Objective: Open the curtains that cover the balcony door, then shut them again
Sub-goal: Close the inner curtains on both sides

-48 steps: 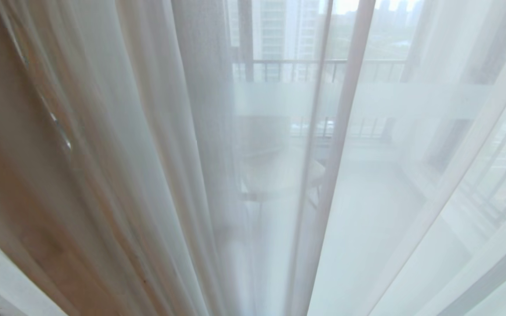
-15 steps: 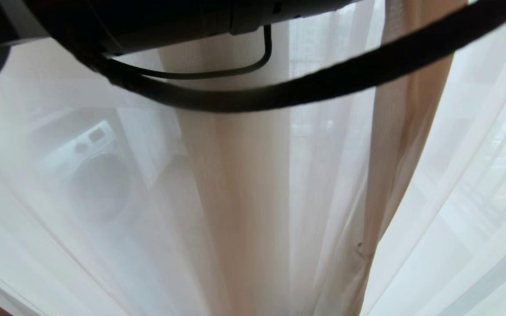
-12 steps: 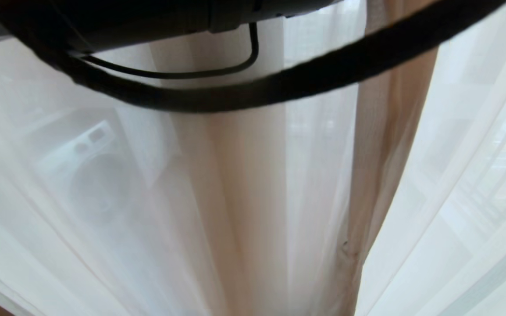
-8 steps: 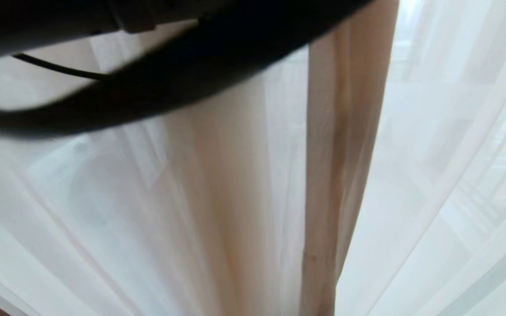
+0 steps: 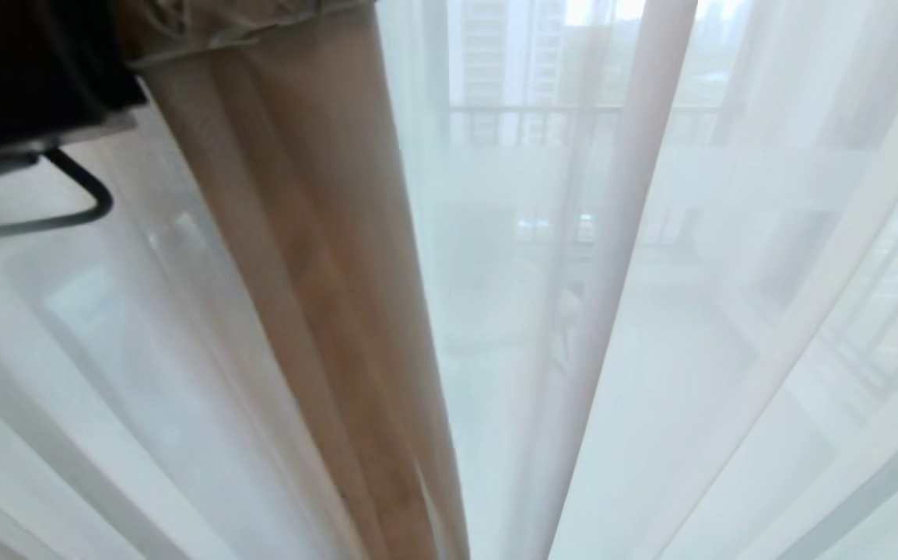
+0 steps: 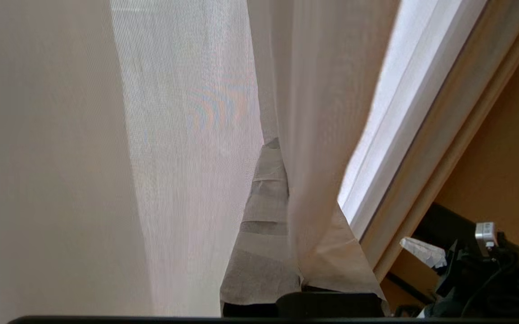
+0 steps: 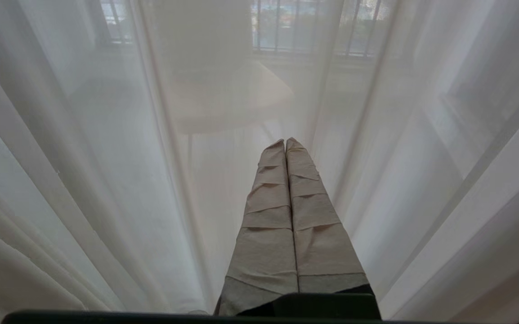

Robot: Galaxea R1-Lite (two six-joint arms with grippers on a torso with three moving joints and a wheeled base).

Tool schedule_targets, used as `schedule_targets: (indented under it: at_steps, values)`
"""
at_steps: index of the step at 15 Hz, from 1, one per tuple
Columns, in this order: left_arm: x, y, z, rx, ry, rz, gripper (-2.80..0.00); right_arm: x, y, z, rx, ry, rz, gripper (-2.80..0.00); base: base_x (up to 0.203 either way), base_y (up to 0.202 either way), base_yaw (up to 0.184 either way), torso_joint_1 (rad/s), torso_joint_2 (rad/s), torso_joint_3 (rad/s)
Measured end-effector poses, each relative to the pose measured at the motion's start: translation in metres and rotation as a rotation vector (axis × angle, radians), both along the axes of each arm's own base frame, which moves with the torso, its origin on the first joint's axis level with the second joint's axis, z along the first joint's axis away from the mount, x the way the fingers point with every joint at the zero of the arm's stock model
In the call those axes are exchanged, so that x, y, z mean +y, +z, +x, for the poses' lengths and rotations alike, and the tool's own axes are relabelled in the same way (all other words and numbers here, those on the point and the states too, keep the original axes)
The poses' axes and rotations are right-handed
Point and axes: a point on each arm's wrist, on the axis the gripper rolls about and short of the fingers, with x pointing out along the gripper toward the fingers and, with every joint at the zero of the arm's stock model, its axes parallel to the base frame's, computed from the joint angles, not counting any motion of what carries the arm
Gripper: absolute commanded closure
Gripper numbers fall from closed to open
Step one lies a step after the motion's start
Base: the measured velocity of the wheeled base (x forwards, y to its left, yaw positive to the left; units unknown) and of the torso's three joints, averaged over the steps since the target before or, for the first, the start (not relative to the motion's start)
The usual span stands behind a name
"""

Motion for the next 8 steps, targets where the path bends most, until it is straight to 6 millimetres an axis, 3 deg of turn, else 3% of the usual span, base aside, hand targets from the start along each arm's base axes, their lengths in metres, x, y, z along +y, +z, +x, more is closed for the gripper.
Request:
schedule_targets:
  at_steps: [5, 6, 8]
  values:
    - [0.017, -0.004, -0.002, 0.000, 0.042, -0.003, 0.00, 0.000, 0.000, 0.000, 0.000, 0.000, 0.000, 0.00, 0.000, 0.000, 0.000, 0.000, 0.00, 0.000]
    - [0.018, -0.005, -0.002, 0.001, 0.047, -0.002, -2.80, 0.000, 0.000, 0.000, 0.000, 0.000, 0.000, 0.00, 0.000, 0.000, 0.000, 0.000, 0.00, 0.000]
    - [0.019, -0.008, 0.000, 0.012, 0.054, 0.015, -2.80, 0.000, 0.000, 0.000, -0.002, 0.000, 0.000, 0.00, 0.000, 0.000, 0.000, 0.000, 0.00, 0.000]
